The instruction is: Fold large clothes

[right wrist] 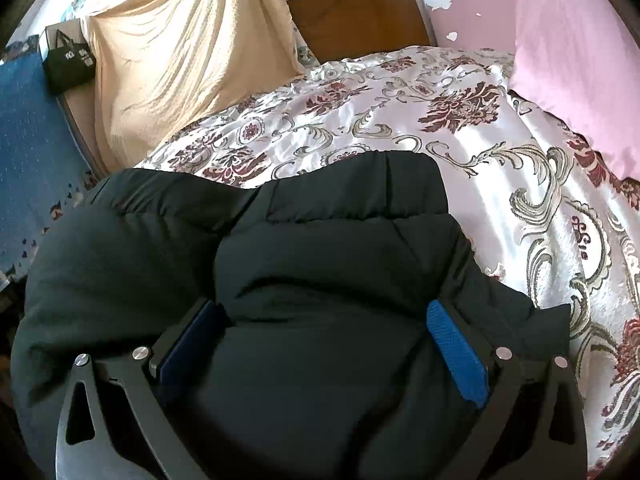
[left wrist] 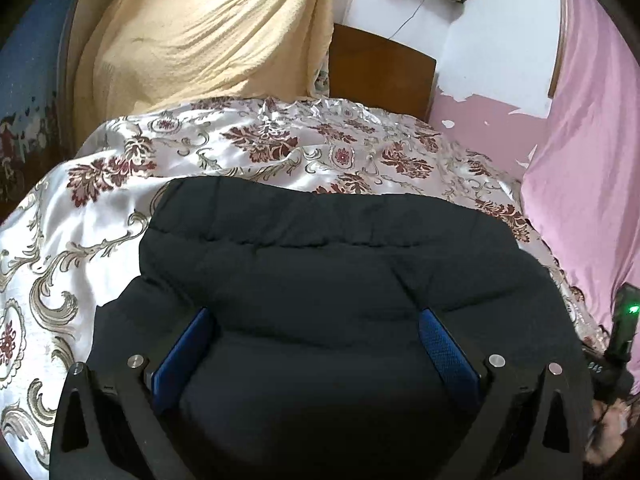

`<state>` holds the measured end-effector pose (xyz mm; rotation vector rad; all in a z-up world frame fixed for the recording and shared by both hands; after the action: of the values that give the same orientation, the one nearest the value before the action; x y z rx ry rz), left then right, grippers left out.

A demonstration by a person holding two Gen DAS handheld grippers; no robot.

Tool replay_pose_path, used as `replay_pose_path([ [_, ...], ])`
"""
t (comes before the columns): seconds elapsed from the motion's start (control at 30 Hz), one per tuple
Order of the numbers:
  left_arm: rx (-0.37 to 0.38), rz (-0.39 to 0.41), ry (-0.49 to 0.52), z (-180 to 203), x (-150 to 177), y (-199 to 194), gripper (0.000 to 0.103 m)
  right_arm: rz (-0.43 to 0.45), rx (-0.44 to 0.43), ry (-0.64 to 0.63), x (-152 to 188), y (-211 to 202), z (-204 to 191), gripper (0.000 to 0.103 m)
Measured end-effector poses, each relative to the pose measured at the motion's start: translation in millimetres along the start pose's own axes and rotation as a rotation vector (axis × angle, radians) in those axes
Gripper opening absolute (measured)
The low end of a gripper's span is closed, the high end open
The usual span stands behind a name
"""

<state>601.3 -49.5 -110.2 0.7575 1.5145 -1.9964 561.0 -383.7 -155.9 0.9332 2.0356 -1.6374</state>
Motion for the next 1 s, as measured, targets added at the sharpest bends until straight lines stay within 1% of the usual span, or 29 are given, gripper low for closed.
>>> replay_pose_path([
  [0.27, 0.045, 0.018, -0.032, -8, 4, 8, 0.103, 0.013, -0.002, 0.013, 0, 3, 1, 0.102],
  [0.57, 0.025, 0.025, -0.022, -6, 8, 13, 0.103, 0.011, -0.002, 0.01, 0, 2, 2, 0.102],
  [0.77, 0.033, 0.027, -0.031, -8, 9, 11, 0.103, 0.023, -0.012, 0.014, 0, 0, 3, 0.102],
  [0.9, 0.072, 0.006, -0.059, -15, 8, 3, 0.103, 0.066, -0.056, 0.038, 0, -11, 7, 0.102],
  [1.0, 0.094, -0.008, -0.097, -28, 10, -10, 0.103, 0.12, -0.099, 0.072, 1, -25, 12, 0.101],
])
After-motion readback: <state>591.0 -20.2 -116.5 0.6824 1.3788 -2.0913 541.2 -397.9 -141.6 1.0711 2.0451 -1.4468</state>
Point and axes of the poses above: each gripper's, at about its wrist camera, not at the fingertips, and y roughly the way its jaws point, z to its right, x to its underside, the point moved 7 cm from there along y, roughly the way its jaws point, and after that the axes turned 5 degrees about -z, right-handed, at the moved point
